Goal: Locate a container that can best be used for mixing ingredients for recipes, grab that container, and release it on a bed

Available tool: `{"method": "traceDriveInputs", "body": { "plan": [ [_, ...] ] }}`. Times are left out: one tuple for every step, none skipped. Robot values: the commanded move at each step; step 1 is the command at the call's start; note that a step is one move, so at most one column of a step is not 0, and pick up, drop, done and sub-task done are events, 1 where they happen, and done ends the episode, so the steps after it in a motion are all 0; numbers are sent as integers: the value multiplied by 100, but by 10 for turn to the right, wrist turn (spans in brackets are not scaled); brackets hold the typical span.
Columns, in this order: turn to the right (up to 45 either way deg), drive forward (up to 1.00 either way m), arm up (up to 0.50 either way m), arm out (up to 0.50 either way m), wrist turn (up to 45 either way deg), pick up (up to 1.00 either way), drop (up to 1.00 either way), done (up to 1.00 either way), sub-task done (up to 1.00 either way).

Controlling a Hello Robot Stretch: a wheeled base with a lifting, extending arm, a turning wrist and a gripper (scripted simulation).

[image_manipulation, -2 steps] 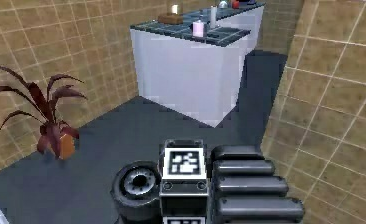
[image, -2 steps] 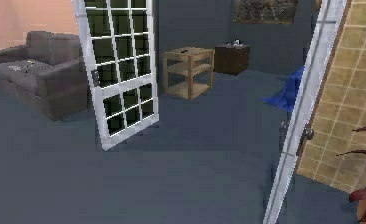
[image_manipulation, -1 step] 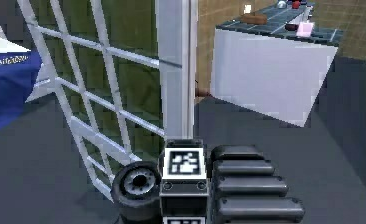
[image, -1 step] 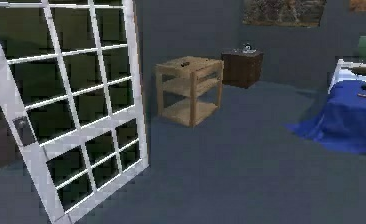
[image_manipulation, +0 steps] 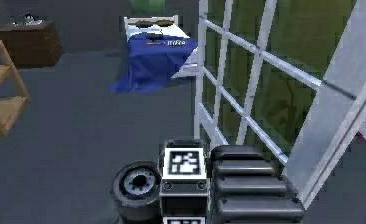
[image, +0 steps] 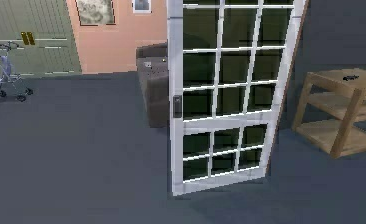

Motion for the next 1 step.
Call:
{"method": "traceDriveInputs", "body": {
  "plan": [
    [0, 5, 0, 0, 0, 0, 0, 0, 0]
  ]
}}
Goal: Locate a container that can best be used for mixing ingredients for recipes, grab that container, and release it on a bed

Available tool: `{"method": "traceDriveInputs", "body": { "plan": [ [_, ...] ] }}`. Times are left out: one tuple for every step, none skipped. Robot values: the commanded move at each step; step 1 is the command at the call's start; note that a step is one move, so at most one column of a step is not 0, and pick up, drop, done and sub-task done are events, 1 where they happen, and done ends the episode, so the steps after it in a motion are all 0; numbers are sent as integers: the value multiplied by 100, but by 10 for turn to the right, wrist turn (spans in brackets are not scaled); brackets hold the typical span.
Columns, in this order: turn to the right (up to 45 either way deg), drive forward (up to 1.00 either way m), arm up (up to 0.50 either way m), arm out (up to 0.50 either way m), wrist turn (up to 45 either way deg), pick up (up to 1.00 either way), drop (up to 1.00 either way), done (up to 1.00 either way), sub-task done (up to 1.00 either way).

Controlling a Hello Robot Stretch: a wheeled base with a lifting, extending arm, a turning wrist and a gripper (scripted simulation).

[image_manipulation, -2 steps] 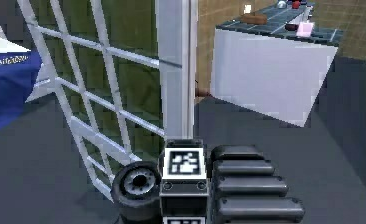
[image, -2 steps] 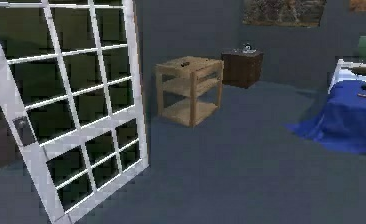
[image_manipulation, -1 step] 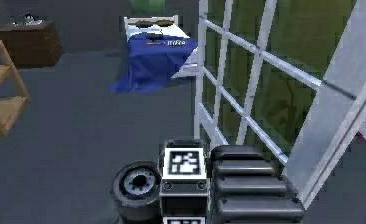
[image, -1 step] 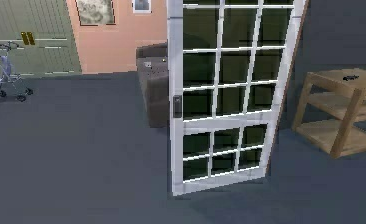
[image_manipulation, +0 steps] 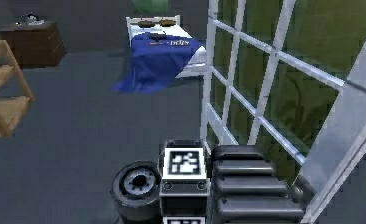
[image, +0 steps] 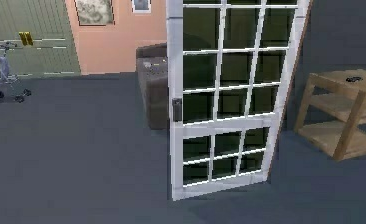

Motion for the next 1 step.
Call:
{"method": "traceDriveInputs", "body": {
  "plan": [
    [450, 0, 0, 0, 0, 0, 0, 0, 0]
  ]
}}
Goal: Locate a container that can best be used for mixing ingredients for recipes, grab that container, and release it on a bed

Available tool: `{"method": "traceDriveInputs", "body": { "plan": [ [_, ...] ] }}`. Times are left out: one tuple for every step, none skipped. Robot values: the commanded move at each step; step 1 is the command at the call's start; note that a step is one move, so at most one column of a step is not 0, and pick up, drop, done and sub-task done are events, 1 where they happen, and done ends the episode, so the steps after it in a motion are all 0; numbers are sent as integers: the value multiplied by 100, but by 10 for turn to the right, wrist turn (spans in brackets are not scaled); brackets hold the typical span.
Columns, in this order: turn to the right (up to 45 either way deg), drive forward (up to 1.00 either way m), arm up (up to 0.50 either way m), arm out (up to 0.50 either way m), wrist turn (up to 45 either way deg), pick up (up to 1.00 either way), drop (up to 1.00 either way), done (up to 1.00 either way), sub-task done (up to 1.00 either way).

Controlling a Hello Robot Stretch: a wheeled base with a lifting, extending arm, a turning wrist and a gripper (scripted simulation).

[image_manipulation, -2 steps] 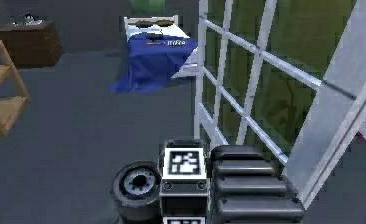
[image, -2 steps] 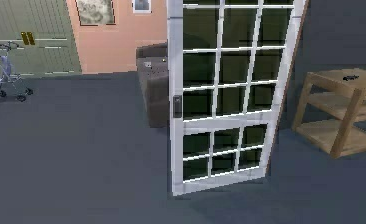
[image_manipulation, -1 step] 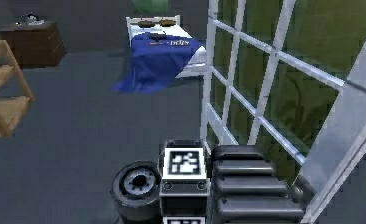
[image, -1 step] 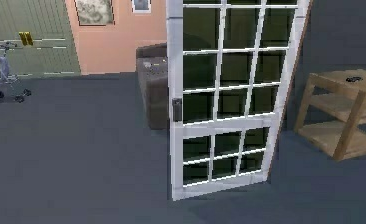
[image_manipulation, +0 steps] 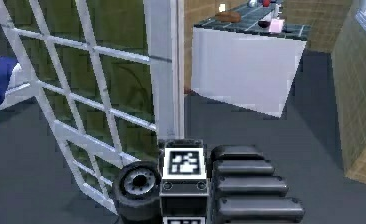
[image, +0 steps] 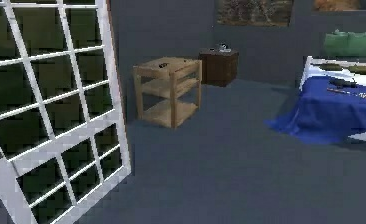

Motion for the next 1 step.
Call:
{"method": "traceDriveInputs", "body": {
  "plan": [
    [240, 0, 0, 0, 0, 0, 0, 0, 0]
  ]
}}
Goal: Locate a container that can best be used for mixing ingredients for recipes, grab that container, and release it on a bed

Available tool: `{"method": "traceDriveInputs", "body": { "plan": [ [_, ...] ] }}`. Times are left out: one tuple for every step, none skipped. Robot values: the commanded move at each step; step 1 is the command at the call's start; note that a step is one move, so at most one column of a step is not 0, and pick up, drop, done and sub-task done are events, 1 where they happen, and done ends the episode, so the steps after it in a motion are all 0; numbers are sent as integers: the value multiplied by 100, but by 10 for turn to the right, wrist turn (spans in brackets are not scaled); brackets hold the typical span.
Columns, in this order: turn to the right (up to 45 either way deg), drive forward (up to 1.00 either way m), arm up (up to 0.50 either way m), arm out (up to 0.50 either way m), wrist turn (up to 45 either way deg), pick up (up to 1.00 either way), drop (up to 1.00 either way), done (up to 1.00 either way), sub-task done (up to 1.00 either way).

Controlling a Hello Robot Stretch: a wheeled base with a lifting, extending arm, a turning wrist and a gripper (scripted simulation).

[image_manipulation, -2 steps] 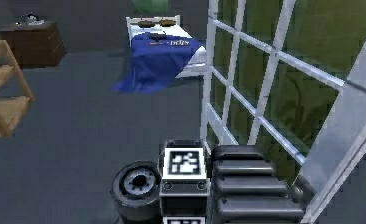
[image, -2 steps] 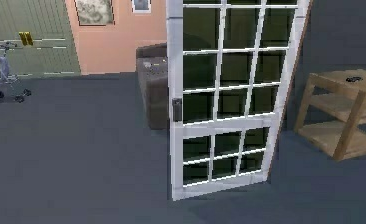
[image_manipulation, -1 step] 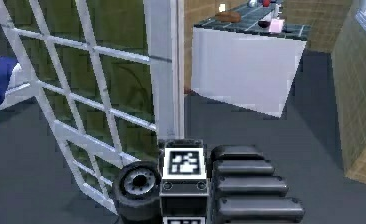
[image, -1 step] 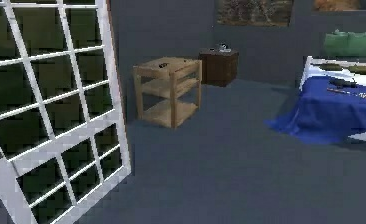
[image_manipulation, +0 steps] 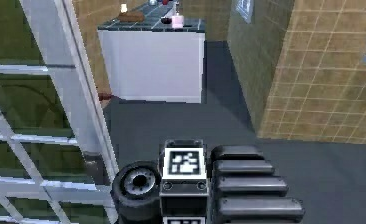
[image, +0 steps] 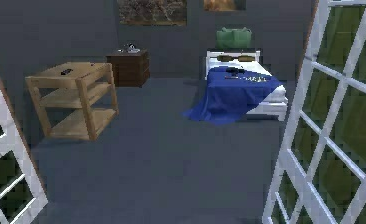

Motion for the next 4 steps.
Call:
{"method": "traceDriveInputs", "body": {
  "plan": [
    [0, 50, 0, 0, 0, 0, 0, 0, 0],
    [150, 0, 0, 0, 0, 0, 0, 0, 0],
    [0, 100, 0, 0, 0, 0, 0, 0, 0],
    [0, 45, 0, 0, 0, 0, 0, 0, 0]
  ]
}}
